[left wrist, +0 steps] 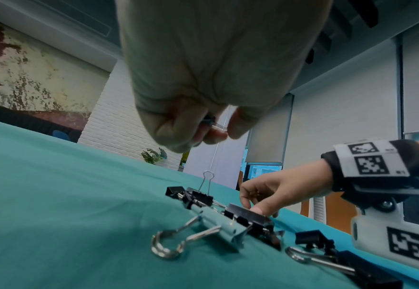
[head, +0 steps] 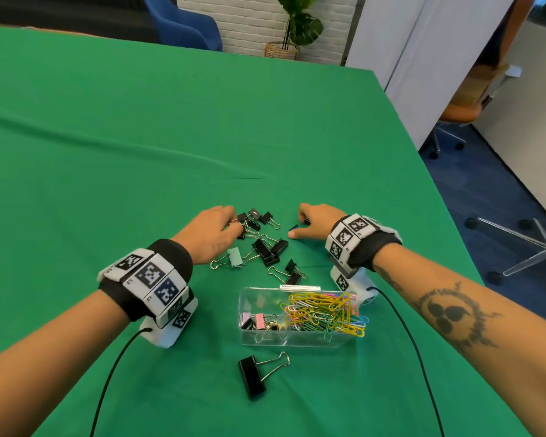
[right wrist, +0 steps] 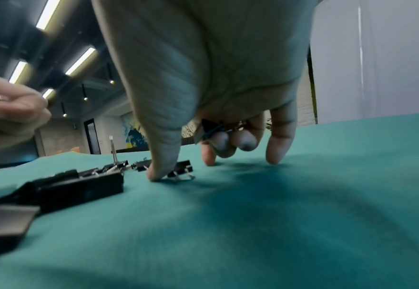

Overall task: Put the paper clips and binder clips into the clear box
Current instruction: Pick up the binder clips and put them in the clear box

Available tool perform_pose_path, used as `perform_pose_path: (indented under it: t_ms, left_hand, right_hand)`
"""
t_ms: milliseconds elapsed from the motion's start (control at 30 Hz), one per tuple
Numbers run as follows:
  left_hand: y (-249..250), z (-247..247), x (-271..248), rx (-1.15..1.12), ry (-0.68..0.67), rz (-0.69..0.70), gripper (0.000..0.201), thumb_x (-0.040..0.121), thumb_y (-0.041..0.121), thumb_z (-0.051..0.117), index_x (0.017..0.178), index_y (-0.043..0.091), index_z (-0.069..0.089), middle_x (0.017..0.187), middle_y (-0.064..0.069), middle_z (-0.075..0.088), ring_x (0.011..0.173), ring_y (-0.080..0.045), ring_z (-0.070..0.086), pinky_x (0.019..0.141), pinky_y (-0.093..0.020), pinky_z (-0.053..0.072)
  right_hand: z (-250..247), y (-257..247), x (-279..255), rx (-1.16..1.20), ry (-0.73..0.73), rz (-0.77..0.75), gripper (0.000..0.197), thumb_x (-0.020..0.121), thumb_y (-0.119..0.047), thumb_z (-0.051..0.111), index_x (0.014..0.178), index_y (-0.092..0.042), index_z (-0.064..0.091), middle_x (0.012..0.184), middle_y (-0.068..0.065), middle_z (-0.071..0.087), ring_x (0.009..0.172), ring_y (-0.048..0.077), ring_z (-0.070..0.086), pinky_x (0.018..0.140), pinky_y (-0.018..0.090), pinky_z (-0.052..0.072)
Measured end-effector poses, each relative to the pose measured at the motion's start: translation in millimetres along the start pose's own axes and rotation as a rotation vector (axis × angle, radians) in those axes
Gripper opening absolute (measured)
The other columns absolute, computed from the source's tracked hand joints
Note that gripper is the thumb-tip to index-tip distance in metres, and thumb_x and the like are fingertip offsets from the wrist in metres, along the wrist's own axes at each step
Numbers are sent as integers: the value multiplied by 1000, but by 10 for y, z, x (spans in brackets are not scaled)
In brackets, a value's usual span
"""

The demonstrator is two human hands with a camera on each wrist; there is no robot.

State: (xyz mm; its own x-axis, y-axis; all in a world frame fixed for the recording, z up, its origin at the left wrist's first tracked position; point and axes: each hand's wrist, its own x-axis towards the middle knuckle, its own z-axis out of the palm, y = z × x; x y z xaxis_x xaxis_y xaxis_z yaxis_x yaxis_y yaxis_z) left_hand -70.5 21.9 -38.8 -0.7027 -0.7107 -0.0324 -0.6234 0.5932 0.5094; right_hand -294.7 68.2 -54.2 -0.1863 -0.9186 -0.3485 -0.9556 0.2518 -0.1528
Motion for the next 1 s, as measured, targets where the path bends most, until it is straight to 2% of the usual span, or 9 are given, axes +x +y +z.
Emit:
perform_pose_path:
  t_ms: [67, 167, 300, 467, 533, 633, 833, 933, 1000]
  left_hand:
    - [0, -32, -24, 3, -2, -6, 27, 86, 35, 31, 62, 23, 31, 64, 4, 39, 58, -10, 34, 53, -24, 27]
    - [-4, -62, -49, -25, 20, -32, 30, 88, 33, 33, 61, 21, 34, 61, 1, 42, 58, -16, 37, 53, -27, 29]
    - [-4, -84, -90, -95, 44, -49, 26, 74, 36, 26, 60, 16, 38, 56, -2, 42, 54, -16, 35, 53, -28, 29]
    - [-30, -54, -137, -77, -24, 1, 32, 75, 32, 22, 71, 9, 43, 60, -2, 43, 54, -13, 35, 54, -27, 30]
    - [-49, -42, -135, -60, -47, 9, 32, 74, 31, 22, 73, 8, 44, 60, -1, 42, 54, -12, 35, 53, -27, 30]
    - [-56, -35, -130, -49, -60, 8, 32, 74, 31, 21, 72, 8, 43, 59, 0, 41, 54, -12, 35, 53, -26, 30]
    - [-46, -72, -165, 8, -101, 19, 50, 73, 33, 20, 90, 5, 57, 68, 6, 44, 62, -7, 40, 57, -17, 31]
    - [-79, -166, -233, 26, -145, 37, 59, 74, 35, 18, 111, 13, 58, 79, 10, 40, 74, 0, 40, 66, -23, 30]
    - [-72, -265, -313, -18, -131, 86, 65, 73, 42, 19, 121, 18, 54, 80, 12, 39, 76, 3, 42, 70, -16, 30]
  right_hand:
    - [-9, -43, 33, 24, -15, -20, 32, 87, -42, 57, 94, -13, 45, 72, -3, 44, 72, 17, 46, 59, 25, 36]
    - [6, -107, 52, 38, -68, 11, 25, 89, -33, 54, 79, -13, 42, 65, -3, 37, 61, 12, 37, 52, 22, 28]
    - [8, -67, 10, 164, -94, 67, 27, 95, -36, 32, 80, -15, 40, 74, 0, 37, 68, 13, 38, 64, 23, 33]
    - [-90, 175, -159, 715, -108, 195, 28, 92, -18, 32, 64, -16, 38, 57, -1, 37, 39, 9, 31, 33, 12, 22]
    - [-91, 259, -224, 871, -112, 224, 26, 92, -13, 33, 67, -13, 41, 56, 1, 42, 29, 5, 37, 28, 10, 20]
    - [-78, 299, -307, 1014, -218, 157, 24, 94, -6, 36, 74, -11, 48, 57, 2, 51, 34, 3, 47, 28, 12, 26]
    - [8, 34, -338, 364, -289, -119, 15, 95, -23, 47, 86, -16, 57, 66, -7, 46, 58, 5, 39, 53, 15, 32]
    - [85, -34, -323, 220, -287, -160, 26, 89, -39, 54, 84, -14, 53, 72, -2, 49, 63, 11, 43, 59, 20, 35]
    - [98, -61, -333, 187, -281, -185, 29, 85, -41, 60, 88, -14, 52, 79, 1, 51, 70, 15, 44, 61, 24, 35]
